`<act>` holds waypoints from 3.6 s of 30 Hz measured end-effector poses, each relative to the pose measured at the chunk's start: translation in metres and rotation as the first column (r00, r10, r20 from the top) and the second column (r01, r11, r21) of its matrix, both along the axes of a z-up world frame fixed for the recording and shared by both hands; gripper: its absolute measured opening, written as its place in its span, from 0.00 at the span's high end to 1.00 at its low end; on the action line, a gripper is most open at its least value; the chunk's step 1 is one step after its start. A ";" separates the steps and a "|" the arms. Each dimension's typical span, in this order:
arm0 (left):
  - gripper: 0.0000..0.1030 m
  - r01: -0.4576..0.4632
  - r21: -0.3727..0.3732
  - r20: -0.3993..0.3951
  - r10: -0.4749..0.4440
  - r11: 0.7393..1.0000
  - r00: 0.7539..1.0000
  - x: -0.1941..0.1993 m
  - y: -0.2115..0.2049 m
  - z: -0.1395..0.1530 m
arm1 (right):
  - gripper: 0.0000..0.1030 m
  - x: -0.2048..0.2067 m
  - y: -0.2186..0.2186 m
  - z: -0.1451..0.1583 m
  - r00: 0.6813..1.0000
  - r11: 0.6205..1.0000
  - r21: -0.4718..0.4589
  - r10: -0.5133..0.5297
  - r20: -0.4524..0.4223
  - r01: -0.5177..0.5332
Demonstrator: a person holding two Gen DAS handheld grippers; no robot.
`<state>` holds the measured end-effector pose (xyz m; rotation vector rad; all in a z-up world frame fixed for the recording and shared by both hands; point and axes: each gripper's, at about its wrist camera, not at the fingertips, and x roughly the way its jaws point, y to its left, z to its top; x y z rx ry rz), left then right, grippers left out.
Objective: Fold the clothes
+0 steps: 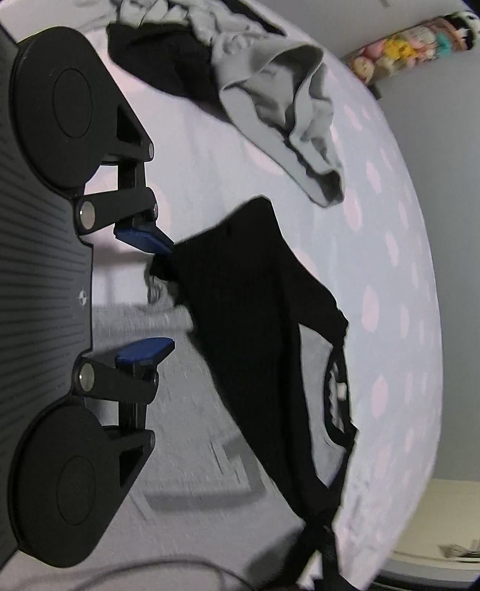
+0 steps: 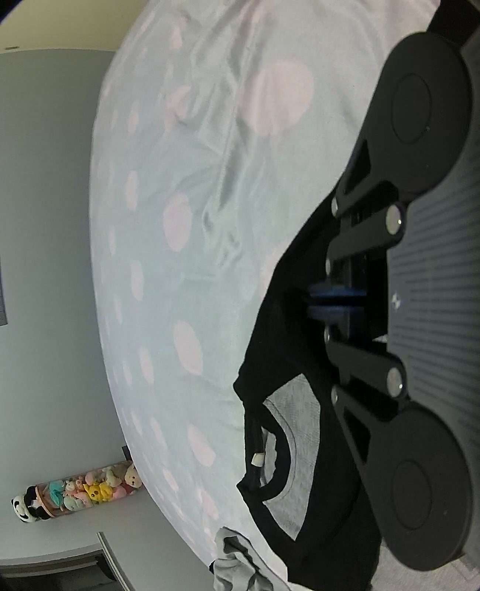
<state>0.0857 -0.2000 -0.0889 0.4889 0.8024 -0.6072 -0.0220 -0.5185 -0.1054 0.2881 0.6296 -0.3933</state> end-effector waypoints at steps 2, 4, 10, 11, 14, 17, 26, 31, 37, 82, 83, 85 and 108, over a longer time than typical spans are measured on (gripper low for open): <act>0.50 -0.017 0.011 0.014 0.017 1.000 1.000 0.003 -0.002 -0.004 | 0.97 -0.006 0.001 0.005 1.000 1.000 -0.002 -0.018 0.019 0.018; 0.50 -0.040 -0.013 -0.015 0.040 0.999 0.999 0.007 0.000 -0.005 | 0.97 -0.015 0.001 0.015 0.997 0.999 -0.005 -0.045 0.062 0.046; 0.52 -0.133 -0.103 -0.125 0.120 0.986 0.985 0.022 0.013 -0.008 | 0.97 -0.058 0.008 0.046 0.980 0.993 -0.031 -0.111 0.163 0.117; 0.55 -0.146 -0.117 -0.143 0.128 0.982 0.981 0.024 0.016 -0.009 | 0.97 -0.063 0.007 0.046 0.979 0.988 -0.032 -0.143 0.143 0.149; 0.64 -0.152 -0.136 -0.167 0.129 0.979 0.977 0.026 0.018 -0.010 | 0.97 -0.074 0.000 0.036 0.974 0.975 0.004 -0.222 0.051 0.222; 0.81 -0.134 -0.143 -0.181 0.107 0.981 0.978 0.025 0.015 -0.008 | 0.97 -0.077 -0.010 0.020 0.967 0.964 0.084 -0.251 -0.033 0.253; 0.90 -0.166 -0.235 -0.225 0.113 0.958 0.968 0.026 0.028 0.005 | 0.97 -0.080 -0.004 0.012 0.965 0.962 0.088 -0.250 -0.082 0.257; 0.88 -0.212 -0.284 -0.296 0.125 0.935 0.947 0.036 0.037 0.004 | 0.97 -0.079 -0.004 0.009 0.968 0.965 0.092 -0.238 -0.084 0.245; 0.82 -0.225 -0.267 -0.314 0.136 0.937 0.940 0.045 0.039 -0.001 | 0.96 -0.077 -0.003 0.006 0.968 0.967 0.086 -0.234 -0.087 0.242; 0.52 -0.219 -0.229 -0.212 0.171 0.948 0.962 0.037 0.012 0.005 | 1.00 -0.037 -0.037 0.005 0.976 0.976 0.040 -0.216 0.025 0.215; 0.52 -0.223 -0.228 -0.214 0.175 0.948 0.961 0.037 0.013 0.005 | 1.00 -0.038 -0.039 0.004 0.977 0.976 0.066 -0.211 0.033 0.209; 0.52 -0.233 -0.228 -0.220 0.183 0.945 0.958 0.037 0.016 0.004 | 0.95 -0.040 -0.039 0.005 0.983 0.979 0.114 -0.175 0.050 0.169; 0.52 -0.305 -0.246 -0.243 0.246 0.920 0.938 0.026 0.023 0.004 | 0.71 -0.044 -0.025 0.001 0.977 0.977 0.026 -0.213 0.013 0.213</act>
